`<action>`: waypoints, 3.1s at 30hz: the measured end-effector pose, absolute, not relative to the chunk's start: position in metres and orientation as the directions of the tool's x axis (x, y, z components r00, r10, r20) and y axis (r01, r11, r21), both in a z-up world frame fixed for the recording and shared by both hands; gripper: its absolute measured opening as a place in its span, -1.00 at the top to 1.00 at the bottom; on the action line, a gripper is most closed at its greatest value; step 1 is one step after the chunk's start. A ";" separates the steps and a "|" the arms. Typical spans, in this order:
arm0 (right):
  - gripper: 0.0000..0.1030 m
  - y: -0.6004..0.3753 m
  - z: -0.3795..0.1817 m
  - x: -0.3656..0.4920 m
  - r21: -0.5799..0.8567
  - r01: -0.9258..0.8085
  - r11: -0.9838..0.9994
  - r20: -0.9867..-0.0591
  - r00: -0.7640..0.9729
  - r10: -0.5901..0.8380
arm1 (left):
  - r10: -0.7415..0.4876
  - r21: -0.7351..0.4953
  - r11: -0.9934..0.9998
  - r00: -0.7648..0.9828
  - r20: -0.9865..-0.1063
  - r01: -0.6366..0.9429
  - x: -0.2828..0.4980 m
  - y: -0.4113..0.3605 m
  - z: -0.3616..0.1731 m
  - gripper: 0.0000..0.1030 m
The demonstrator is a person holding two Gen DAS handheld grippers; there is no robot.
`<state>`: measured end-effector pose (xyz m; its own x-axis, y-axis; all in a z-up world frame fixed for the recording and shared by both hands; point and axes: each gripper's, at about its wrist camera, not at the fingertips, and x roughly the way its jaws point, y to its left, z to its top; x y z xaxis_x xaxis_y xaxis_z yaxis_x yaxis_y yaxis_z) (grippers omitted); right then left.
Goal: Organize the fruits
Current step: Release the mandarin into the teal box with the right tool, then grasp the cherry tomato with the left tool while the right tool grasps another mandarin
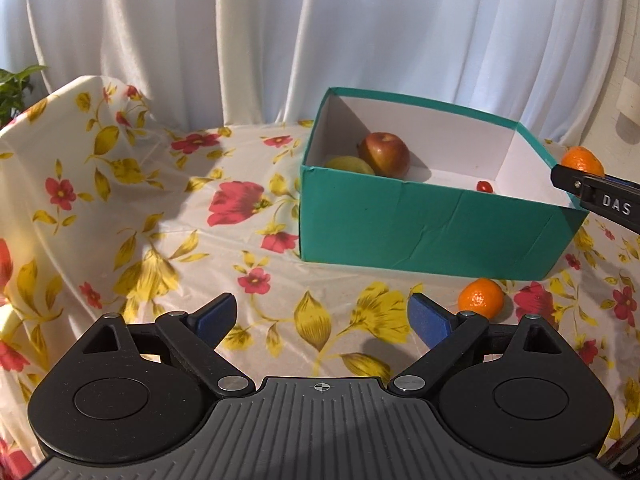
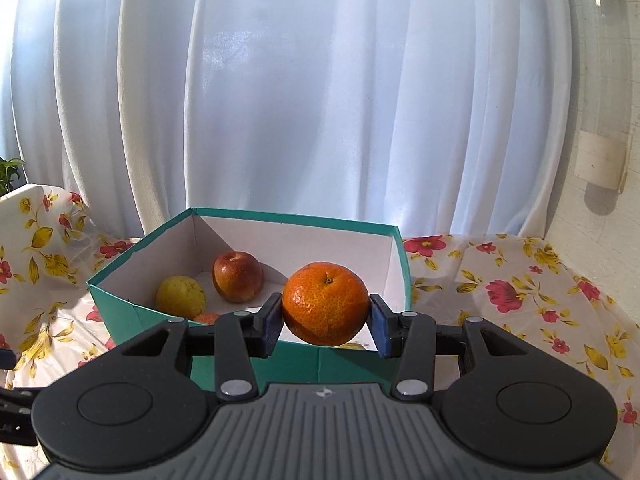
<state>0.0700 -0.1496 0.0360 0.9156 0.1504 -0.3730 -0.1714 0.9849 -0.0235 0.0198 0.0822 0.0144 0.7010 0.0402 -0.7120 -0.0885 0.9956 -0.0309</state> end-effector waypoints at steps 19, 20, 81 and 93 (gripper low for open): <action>0.14 -0.137 0.021 0.095 -0.033 -0.196 0.980 -0.416 0.894 0.165 | 0.047 -0.025 0.995 0.648 -0.761 -0.102 0.016 0.087 0.000 -0.86; 0.12 -0.139 0.024 0.092 -0.029 -0.195 0.980 -0.408 0.898 0.167 | 0.042 -0.024 0.995 0.649 -0.759 -0.093 0.016 0.086 -0.001 -0.86; -0.79 -0.195 -0.016 -0.007 0.051 -0.125 0.991 -0.537 0.833 0.133 | -0.157 -0.016 0.977 0.673 -0.723 0.211 0.037 -0.002 -0.040 0.42; -0.53 -0.123 -0.044 0.047 -0.005 -0.311 0.950 -0.575 0.778 0.252 | -0.083 -0.061 0.997 0.677 -0.731 0.056 0.004 0.045 -0.022 0.42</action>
<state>0.0470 -0.1230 -0.0444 0.7782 0.2521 -0.5752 -0.3113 0.9503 -0.0046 0.0040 0.0454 -0.0223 0.6770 -0.0831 -0.7313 0.0565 0.9965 -0.0610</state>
